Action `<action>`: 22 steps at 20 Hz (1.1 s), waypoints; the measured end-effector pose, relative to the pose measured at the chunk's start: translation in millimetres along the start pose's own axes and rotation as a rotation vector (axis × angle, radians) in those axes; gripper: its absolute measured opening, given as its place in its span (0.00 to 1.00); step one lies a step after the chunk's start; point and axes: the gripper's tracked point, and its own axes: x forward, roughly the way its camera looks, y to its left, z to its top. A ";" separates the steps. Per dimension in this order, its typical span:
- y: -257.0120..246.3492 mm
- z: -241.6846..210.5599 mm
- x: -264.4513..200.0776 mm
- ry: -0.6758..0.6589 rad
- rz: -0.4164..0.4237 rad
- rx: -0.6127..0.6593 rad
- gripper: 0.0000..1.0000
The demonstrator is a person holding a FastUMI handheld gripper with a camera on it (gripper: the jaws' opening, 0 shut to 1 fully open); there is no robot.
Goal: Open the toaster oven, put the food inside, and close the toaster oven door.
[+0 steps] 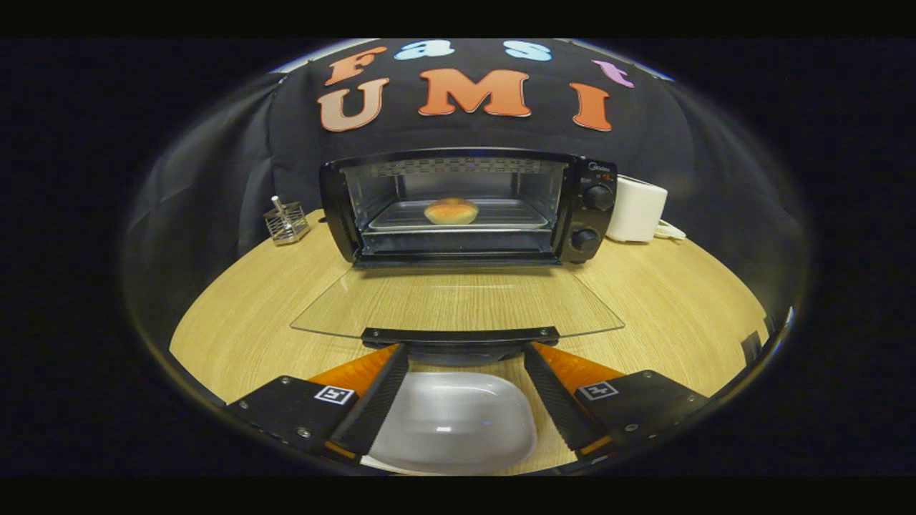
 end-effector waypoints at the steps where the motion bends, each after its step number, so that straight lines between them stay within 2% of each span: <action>1: 0.1 10.2 -4.6 -0.029 0.000 -0.001 0.98; 3: -1.7 43.6 -13.6 -0.139 0.000 -0.001 0.98; 7: -0.6 108.0 -6.6 -0.300 -0.011 -0.088 0.99; 12: 9.2 145.9 24.0 -0.356 -0.022 -0.155 0.99; 19: 8.9 173.6 51.5 -0.379 -0.021 -0.127 0.97; 22: 5.2 175.9 49.2 -0.392 -0.026 -0.127 0.97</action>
